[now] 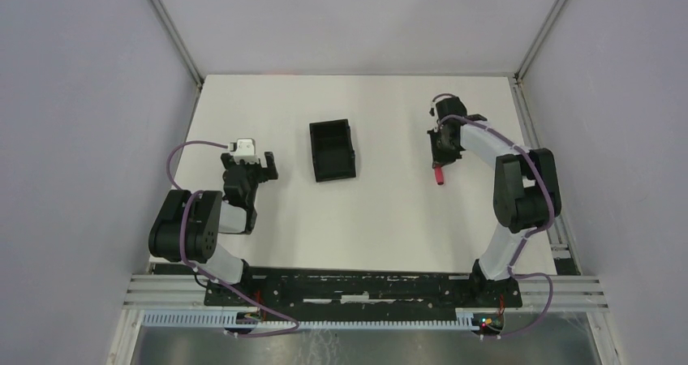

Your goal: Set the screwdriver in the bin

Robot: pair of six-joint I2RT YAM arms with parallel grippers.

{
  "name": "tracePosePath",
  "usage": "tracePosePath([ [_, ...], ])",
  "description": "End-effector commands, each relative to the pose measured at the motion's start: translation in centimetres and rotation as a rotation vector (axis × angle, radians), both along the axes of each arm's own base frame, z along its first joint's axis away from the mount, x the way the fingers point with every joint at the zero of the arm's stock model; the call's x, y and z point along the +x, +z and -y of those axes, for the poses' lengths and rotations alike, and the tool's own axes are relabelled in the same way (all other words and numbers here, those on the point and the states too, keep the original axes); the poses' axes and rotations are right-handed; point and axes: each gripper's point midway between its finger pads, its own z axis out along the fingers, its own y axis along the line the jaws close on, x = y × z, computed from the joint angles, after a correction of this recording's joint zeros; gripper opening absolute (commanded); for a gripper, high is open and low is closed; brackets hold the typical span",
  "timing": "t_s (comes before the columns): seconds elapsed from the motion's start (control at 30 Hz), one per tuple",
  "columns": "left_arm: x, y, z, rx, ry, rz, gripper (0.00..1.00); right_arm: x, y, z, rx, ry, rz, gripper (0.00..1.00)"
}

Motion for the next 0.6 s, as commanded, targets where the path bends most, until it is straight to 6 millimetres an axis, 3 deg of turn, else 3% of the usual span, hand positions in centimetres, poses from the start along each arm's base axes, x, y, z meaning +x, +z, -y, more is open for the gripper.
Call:
tracePosePath([
  [0.0, 0.2, 1.2, 0.0, -0.022, 0.002, 0.041, 1.0, 1.8, 7.1, 0.7, -0.054, 0.013, 0.049, 0.0],
  [0.13, 0.2, 1.2, -0.1, -0.022, 0.004, 0.04, 1.0, 2.6, 11.3, 1.0, -0.062, -0.013, 0.099, 0.0],
  [0.3, 0.2, 1.2, 0.0, -0.022, 0.003, 0.039, 1.0, 4.2, 12.7, -3.6, 0.14, 0.03, 0.178, 0.0],
  [0.37, 0.1, 1.2, 0.0, -0.022, 0.002, 0.039, 1.0, 5.2, 13.7, -6.8, 0.177, 0.07, 0.237, 0.0],
  [0.43, 0.2, 1.2, -0.1, -0.022, 0.004, 0.039, 1.0, 5.9, 15.2, -11.6, 0.231, 0.136, 0.312, 0.0],
  [0.57, 0.2, 1.2, 0.0, -0.022, 0.003, 0.039, 1.0, 5.8, 18.2, -23.0, 0.31, 0.342, 0.43, 0.0],
])
